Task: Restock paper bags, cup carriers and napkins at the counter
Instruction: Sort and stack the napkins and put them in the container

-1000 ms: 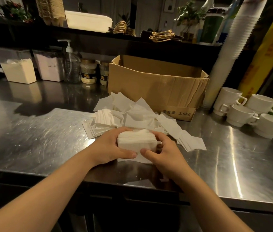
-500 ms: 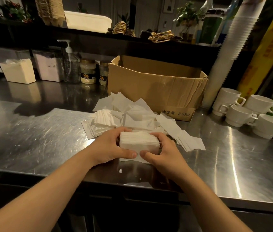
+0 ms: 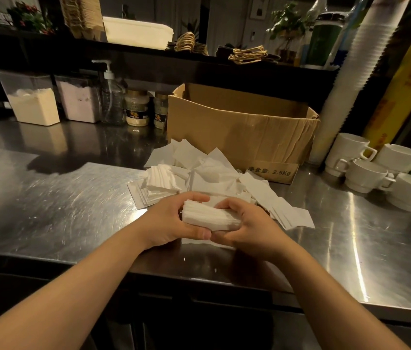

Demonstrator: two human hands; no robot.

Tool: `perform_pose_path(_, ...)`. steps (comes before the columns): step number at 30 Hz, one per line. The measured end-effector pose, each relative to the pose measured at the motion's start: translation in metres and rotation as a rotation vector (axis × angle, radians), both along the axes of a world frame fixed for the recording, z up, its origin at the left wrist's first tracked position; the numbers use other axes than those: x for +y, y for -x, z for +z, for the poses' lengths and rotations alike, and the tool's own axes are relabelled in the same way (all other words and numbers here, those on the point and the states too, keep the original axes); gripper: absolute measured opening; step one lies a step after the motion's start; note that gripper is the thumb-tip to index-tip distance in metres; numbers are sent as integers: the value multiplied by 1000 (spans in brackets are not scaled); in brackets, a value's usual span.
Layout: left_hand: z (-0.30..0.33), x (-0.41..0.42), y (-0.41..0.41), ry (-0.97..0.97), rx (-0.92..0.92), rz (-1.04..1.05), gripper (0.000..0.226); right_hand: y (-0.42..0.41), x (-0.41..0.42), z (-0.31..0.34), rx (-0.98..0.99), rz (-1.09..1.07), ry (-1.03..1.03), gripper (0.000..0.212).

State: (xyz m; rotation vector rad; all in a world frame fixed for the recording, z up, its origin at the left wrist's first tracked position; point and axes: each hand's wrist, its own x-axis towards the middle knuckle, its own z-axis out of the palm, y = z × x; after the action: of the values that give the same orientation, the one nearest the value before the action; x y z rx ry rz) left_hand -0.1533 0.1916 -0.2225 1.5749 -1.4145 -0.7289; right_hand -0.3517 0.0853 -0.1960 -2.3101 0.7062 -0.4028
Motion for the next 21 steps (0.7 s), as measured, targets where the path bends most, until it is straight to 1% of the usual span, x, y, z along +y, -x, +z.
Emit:
perform_pose_path(3,1,0,0,13,-10,6,34,2,-5,-3,-50,-6,-76,50)
perform_pose_path(5,1,0,0,37,-6,15,27,3,-6,-5,-91,-23,-101,49)
perform_pose_path(8,-2,-1,-1,62,8,9,37,5,-5,-9,-100,-28,-106,51)
perform_pose_path(10,-3,-1,-3,68,-14,21,44,6,-5,-13,-111,-45,-107,48)
perform_pose_path(13,-4,-2,-3,58,-18,32,47,10,-4,-17,-135,-67,-131,46)
perform_pose_path(17,-3,-3,-4,35,-20,47,44,12,-4,-19,-129,-57,-158,48)
perform_pose_path(21,-3,-4,-3,20,-39,61,44,12,-5,-23,-174,-57,-160,44)
